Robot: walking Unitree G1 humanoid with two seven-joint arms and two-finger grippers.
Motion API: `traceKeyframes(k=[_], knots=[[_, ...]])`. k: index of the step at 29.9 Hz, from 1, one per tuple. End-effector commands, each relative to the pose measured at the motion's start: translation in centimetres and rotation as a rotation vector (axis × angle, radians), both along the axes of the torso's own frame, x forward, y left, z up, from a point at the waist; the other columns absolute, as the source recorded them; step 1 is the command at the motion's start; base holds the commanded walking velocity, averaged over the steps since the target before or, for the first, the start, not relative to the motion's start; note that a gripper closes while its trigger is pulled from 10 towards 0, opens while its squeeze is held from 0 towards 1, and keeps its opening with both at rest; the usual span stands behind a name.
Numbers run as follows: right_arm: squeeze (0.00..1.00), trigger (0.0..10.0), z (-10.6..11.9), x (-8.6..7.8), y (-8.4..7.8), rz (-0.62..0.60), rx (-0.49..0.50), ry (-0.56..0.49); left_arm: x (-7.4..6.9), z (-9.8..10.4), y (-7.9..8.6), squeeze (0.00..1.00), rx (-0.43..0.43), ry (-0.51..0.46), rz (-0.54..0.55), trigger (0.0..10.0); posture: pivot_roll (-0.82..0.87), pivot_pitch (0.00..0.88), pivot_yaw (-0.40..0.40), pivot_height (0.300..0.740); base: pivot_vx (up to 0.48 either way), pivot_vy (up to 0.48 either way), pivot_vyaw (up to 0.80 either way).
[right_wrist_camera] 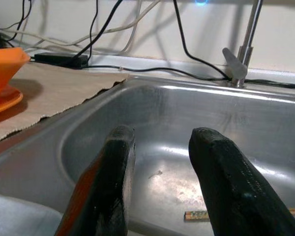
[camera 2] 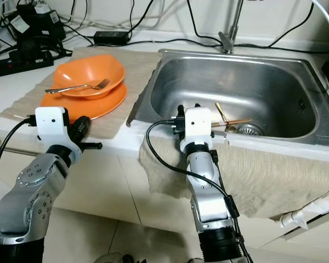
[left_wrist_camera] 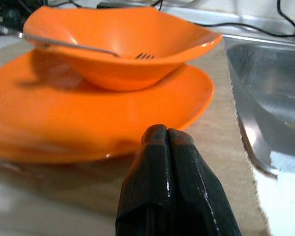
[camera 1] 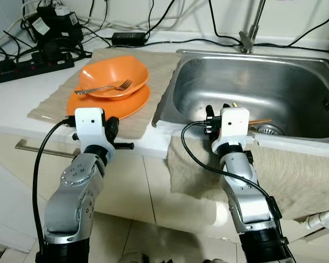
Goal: Kitchen organization
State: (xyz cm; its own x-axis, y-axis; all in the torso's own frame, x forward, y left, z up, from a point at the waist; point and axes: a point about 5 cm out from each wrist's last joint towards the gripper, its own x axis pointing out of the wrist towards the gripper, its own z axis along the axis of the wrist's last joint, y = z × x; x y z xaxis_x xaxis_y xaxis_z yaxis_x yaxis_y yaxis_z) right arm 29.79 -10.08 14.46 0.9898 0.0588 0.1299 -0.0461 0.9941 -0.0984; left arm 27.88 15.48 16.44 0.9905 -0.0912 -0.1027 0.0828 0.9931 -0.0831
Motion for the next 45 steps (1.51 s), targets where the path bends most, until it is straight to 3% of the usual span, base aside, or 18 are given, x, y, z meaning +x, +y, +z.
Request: traceKeyframes(k=[1,10,28,45], knots=[[0.0,10.0,0.2,-0.1,0.2,0.012,0.017,0.004,0.3,0.4,-0.4,0.0,0.035,-0.023,-0.011,10.0,0.04,0.007,0.065,0.74,0.0,0.0,0.0],[0.0,10.0,0.0,0.1,0.4,0.022,0.004,0.01,0.6,1.7,-1.2,0.0,0.049,-0.094,-0.043,10.0,0.04,0.001,0.068,0.74,0.0,0.0,0.0],[0.0,10.0,-0.1,0.4,0.7,0.029,-0.013,-0.003,0.7,3.7,-2.7,0.0,0.152,-0.234,-0.114,10.0,0.05,0.0,0.069,0.74,0.323,0.337,0.0],[0.0,10.0,-0.3,0.7,1.0,0.034,-0.013,-0.008,1.1,3.7,-3.2,0.0,0.199,-0.24,-0.14,10.0,0.05,0.0,0.07,0.74,0.061,0.059,0.0]])
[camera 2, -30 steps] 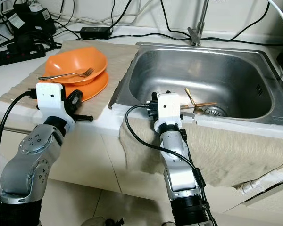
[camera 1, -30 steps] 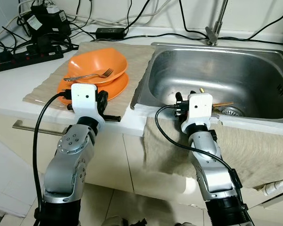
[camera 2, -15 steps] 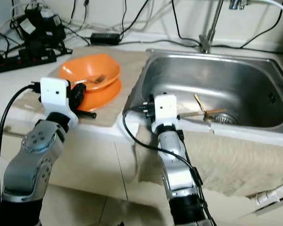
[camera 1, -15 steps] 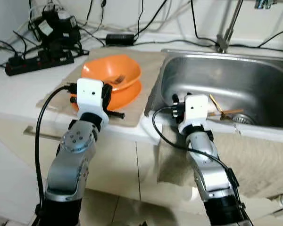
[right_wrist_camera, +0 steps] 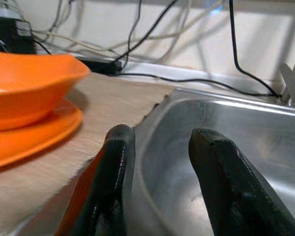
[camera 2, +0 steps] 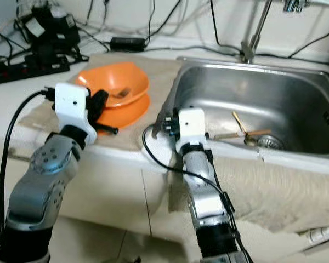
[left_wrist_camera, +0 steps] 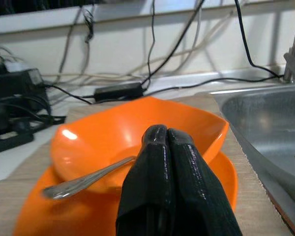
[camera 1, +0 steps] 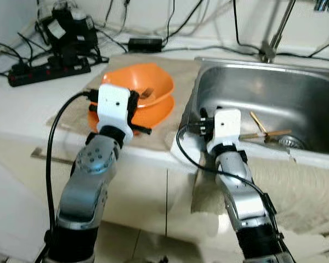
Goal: Kitchen organization
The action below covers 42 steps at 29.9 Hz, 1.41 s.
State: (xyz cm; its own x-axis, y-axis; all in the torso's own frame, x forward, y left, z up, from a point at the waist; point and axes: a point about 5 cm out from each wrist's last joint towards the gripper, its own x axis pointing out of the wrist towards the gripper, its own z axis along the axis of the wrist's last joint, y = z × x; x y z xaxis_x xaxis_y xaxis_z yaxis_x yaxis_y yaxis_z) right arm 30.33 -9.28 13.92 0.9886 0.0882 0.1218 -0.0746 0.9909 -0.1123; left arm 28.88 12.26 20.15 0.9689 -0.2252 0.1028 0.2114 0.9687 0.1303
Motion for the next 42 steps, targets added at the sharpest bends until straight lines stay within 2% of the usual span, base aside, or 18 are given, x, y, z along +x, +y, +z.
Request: traceKeyframes(k=[1,8,15,21,30,37,42], knots=[[0.0,10.0,0.2,0.1,0.3,0.007,0.001,-0.015,0.1,0.0,0.1,0.0,0.02,-0.005,-0.003,10.0,0.05,0.0,0.07,0.74,0.0,0.0,0.0],[0.0,10.0,0.4,0.2,0.4,0.011,0.005,-0.028,0.2,-0.2,0.1,0.0,0.037,0.003,-0.015,10.0,0.05,0.0,0.071,0.74,0.049,0.0,0.0],[0.0,10.0,1.3,0.3,-0.2,-0.025,0.024,-0.072,0.4,-0.6,0.1,0.0,0.041,0.03,-0.027,10.0,0.05,0.0,0.074,0.74,0.48,0.0,0.0],[0.0,10.0,1.1,0.3,0.0,-0.025,0.02,-0.071,0.4,-0.8,-0.5,0.0,0.064,0.041,-0.088,10.0,0.05,0.0,0.078,0.74,0.48,0.0,0.0],[0.0,10.0,0.9,0.3,0.2,-0.021,0.022,-0.069,0.4,-0.7,-0.8,0.0,0.076,0.034,-0.112,10.0,0.05,0.0,0.079,0.74,0.48,0.0,0.0],[0.0,10.0,0.9,0.3,0.3,-0.018,0.021,-0.071,0.7,-0.1,-0.6,0.0,0.081,0.023,-0.103,10.0,0.05,0.0,0.079,0.74,0.057,0.0,0.0],[0.0,10.0,0.9,0.4,0.3,-0.019,0.021,-0.072,1.5,1.4,0.1,0.0,0.112,-0.003,-0.091,10.0,0.06,0.0,0.081,0.74,0.0,0.0,0.0]])
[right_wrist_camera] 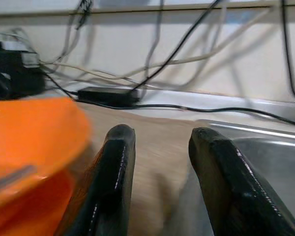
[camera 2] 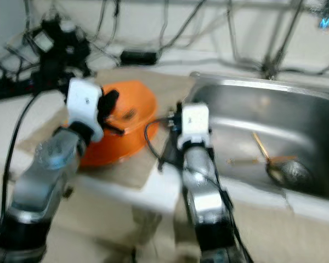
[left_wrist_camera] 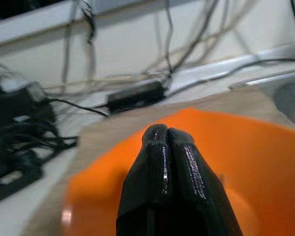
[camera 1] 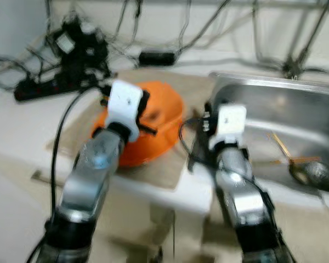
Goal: Kitchen organization
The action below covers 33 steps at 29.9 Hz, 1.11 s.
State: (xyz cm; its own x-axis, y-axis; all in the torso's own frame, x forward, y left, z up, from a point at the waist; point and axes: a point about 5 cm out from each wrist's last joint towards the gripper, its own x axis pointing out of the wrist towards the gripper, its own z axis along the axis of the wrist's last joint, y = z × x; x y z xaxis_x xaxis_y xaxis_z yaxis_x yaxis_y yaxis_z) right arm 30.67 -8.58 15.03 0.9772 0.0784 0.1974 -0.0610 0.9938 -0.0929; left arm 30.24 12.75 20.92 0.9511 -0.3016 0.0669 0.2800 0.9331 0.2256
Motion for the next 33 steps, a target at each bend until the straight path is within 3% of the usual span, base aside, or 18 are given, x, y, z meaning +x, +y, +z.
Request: traceKeyframes(k=[1,9,17,18,19,25,33], knots=[[0.0,10.0,-0.2,0.0,-0.4,-0.012,-0.003,0.003,0.3,1.0,-0.3,0.0,0.011,-0.015,-0.022,10.0,0.06,0.0,0.082,0.74,0.0,0.0,0.0],[0.0,10.0,-0.2,0.0,-0.2,-0.016,0.003,0.004,2.2,3.7,1.2,0.0,0.094,-0.023,-0.049,10.0,0.06,0.0,0.092,0.74,0.0,0.0,0.0],[0.0,10.0,-0.1,0.1,0.0,-0.017,0.008,0.002,3.7,4.5,2.4,0.0,0.269,0.093,-0.206,10.0,0.06,0.0,0.101,0.74,0.0,0.0,0.0],[0.0,10.0,-0.1,0.1,0.0,-0.017,0.01,0.001,3.9,4.4,2.7,0.21,0.294,0.108,-0.216,10.0,0.06,0.0,0.104,0.74,0.0,0.0,0.0],[0.0,10.0,-0.1,0.1,0.0,-0.018,0.011,0.002,4.1,4.1,2.8,1.0,0.326,0.14,-0.237,10.0,0.06,0.0,0.105,0.74,0.0,0.0,0.0],[0.0,10.0,-0.1,0.0,-0.1,-0.023,0.014,0.005,4.5,2.0,3.0,1.0,0.39,0.291,-0.333,10.0,0.05,0.0,0.109,0.74,0.0,0.0,0.0],[0.0,10.0,-0.2,0.1,0.0,-0.021,0.013,0.01,4.4,3.0,2.9,1.0,0.451,0.314,-0.439,10.0,0.06,0.0,0.108,0.74,0.0,0.0,0.0]])
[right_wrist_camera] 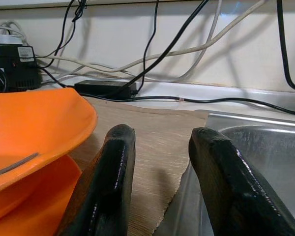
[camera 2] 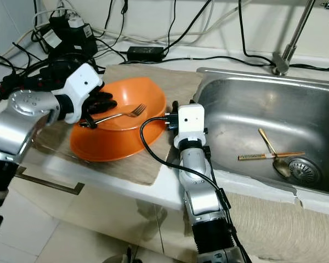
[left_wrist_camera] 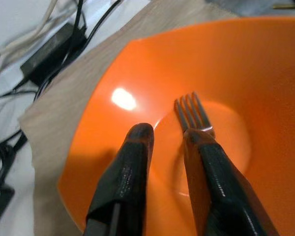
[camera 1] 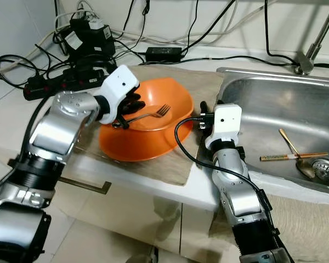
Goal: Kitchen organization
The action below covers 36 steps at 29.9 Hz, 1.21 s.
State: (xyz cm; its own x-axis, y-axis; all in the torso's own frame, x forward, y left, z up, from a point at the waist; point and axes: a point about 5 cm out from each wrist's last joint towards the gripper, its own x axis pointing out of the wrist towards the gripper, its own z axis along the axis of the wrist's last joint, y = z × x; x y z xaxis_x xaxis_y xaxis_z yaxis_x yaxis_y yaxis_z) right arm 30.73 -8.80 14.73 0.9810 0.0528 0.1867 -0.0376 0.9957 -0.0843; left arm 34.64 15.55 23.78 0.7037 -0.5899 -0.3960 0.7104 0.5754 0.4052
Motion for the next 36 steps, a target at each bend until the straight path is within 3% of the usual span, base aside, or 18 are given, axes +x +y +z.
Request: traceKeyframes(k=[1,4,5,9,18,27,36], knots=[[0.0,10.0,0.1,0.0,0.3,0.005,0.005,-0.001,-0.1,0.2,0.1,1.0,0.021,0.01,-0.026,10.0,0.06,0.0,0.108,0.74,0.0,0.0,0.0],[0.0,10.0,0.1,0.0,0.3,0.007,0.007,0.001,-0.2,0.2,0.0,1.0,0.032,0.015,-0.044,10.0,0.06,0.001,0.108,0.74,0.0,0.0,0.0],[0.0,10.0,0.1,0.0,0.3,0.008,0.007,0.002,-0.3,0.2,0.0,0.0,0.039,0.022,-0.057,10.0,0.06,0.001,0.108,0.74,0.0,0.0,0.0],[0.0,10.0,0.0,0.0,0.4,0.01,0.009,0.003,-0.6,-0.3,-0.2,0.0,0.049,0.056,-0.085,10.0,0.06,0.0,0.11,0.74,0.0,0.0,0.0],[0.0,10.0,0.0,0.0,0.2,0.008,0.013,0.007,-0.1,-2.5,-0.2,0.0,0.028,0.107,-0.039,10.0,0.05,0.0,0.104,0.74,0.0,0.0,0.0],[0.0,10.0,-0.1,0.2,0.1,0.011,0.023,0.033,0.1,-3.1,-0.1,0.0,0.042,0.119,-0.035,10.0,0.04,0.0,0.101,0.74,0.0,0.0,0.0],[0.0,10.0,-0.1,0.2,0.0,0.009,0.04,0.028,0.3,-3.0,-0.1,0.0,0.058,0.095,-0.029,10.0,0.04,0.0,0.098,0.74,0.0,0.0,-0.66]])
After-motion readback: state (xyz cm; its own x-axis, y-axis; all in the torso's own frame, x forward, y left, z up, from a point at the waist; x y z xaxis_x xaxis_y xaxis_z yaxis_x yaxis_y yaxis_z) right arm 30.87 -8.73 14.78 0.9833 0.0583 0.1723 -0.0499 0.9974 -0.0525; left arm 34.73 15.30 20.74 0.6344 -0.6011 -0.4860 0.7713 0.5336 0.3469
